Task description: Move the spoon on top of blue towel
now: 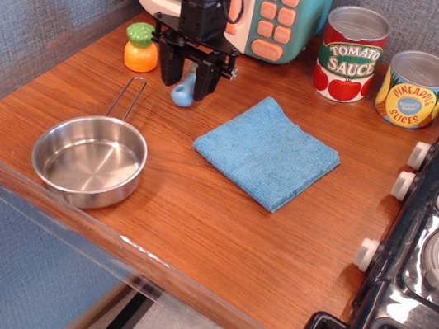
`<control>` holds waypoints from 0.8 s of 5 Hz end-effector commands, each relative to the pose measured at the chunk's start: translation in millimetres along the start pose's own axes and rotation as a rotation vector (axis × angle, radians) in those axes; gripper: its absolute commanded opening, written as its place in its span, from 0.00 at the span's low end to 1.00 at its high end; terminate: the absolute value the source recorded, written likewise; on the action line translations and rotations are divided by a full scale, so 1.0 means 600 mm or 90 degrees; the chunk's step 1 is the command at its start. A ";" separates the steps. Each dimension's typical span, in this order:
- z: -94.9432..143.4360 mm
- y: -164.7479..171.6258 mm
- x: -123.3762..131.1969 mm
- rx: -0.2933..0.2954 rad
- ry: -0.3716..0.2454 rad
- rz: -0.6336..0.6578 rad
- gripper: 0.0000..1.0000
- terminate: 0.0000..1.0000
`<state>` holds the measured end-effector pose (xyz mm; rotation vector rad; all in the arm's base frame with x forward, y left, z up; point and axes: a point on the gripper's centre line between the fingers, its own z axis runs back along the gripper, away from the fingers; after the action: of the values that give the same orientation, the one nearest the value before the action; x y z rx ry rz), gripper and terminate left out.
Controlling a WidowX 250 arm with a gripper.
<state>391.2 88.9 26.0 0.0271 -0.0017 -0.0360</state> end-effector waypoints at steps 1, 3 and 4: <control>0.057 -0.004 -0.003 -0.006 -0.048 -0.044 1.00 0.00; 0.081 0.000 -0.023 -0.033 -0.063 -0.030 1.00 0.00; 0.083 0.001 -0.031 -0.004 -0.060 -0.015 1.00 0.00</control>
<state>369.5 88.3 39.5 -0.0028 -0.0055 -0.0516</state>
